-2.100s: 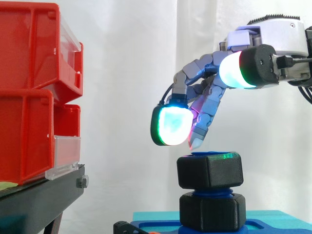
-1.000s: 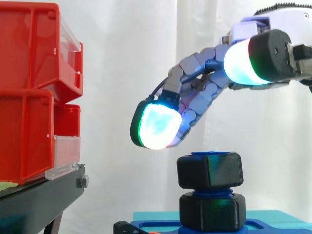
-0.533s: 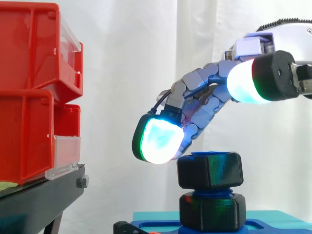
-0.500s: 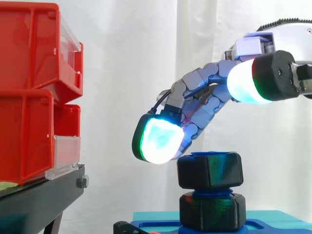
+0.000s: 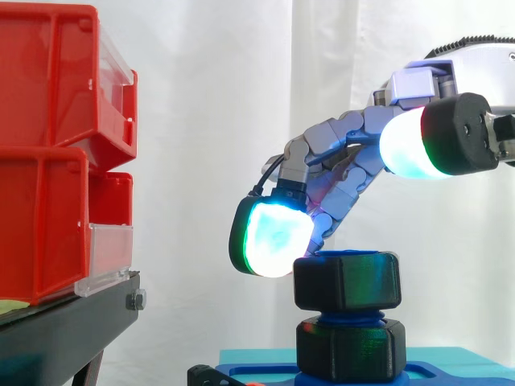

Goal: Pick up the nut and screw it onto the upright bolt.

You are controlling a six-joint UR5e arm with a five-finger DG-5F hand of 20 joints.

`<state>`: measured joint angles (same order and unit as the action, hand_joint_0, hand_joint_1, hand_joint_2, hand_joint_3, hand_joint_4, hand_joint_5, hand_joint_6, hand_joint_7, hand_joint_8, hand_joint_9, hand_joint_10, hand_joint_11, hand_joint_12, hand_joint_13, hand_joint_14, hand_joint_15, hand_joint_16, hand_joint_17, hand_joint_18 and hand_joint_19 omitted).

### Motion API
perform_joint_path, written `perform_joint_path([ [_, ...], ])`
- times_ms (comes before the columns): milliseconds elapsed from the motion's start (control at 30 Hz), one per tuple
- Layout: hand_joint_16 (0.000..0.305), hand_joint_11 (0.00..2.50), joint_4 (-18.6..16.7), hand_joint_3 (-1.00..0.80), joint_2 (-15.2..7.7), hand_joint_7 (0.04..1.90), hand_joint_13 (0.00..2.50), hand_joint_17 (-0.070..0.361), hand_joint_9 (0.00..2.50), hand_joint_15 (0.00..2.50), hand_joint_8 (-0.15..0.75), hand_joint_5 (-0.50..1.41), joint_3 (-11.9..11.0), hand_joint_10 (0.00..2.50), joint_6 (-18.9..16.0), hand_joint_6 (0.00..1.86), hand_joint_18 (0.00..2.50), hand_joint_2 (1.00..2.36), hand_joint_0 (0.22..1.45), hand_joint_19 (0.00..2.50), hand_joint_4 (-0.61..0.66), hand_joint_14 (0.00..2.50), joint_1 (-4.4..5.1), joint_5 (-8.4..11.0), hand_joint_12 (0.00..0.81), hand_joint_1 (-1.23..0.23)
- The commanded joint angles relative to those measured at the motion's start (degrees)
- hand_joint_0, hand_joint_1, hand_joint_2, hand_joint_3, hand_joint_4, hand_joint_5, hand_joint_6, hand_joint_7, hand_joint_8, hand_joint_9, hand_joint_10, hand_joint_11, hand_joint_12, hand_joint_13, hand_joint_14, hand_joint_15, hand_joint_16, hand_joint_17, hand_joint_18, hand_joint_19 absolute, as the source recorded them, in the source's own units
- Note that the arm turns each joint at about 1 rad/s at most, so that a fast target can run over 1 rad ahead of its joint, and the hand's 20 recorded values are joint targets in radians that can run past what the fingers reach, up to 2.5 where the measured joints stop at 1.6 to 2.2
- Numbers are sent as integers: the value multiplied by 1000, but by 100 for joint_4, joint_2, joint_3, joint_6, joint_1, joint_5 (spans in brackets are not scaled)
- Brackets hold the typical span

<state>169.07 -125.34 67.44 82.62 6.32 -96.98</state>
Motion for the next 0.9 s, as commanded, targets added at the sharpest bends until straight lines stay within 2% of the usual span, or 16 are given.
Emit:
perform_joint_path([
  [0, 31, 0, 3, -500, 1, 1116, 436, 70, 644, 0, 231, -65, 6, 0, 0, 504, 0, 1000, 503, 0, 231, 0, -26, -14, 295, -136],
  [133, 30, 0, 29, -500, 1, 1255, 452, 68, 674, 0, 236, -52, -3, 0, 0, 504, 8, 1000, 509, 0, 207, 0, -61, -66, 289, -151],
  [433, 27, 0, 3, -500, 1, 1486, 534, 61, 767, 0, 243, -17, -3, 0, 9, 500, 82, 1000, 521, 0, 193, 0, -228, -286, 267, -226],
  [467, 27, 0, -6, -500, 1, 1488, 554, 60, 793, 0, 244, -14, 6, 0, 9, 513, 104, 1000, 522, 0, 196, 0, -272, -321, 263, -234],
  [633, 19, 0, -6, -500, 1, 1418, 649, 43, 962, 0, 257, 4, -3, 0, 9, 572, 188, 1000, 522, 0, 194, 0, -369, -427, 227, -258],
  [867, 8, 0, -6, -500, 1, 1399, 847, 19, 1268, 0, 261, 54, -3, 0, 0, 596, 366, 1000, 524, 0, 103, 0, -492, -567, 159, -273],
])
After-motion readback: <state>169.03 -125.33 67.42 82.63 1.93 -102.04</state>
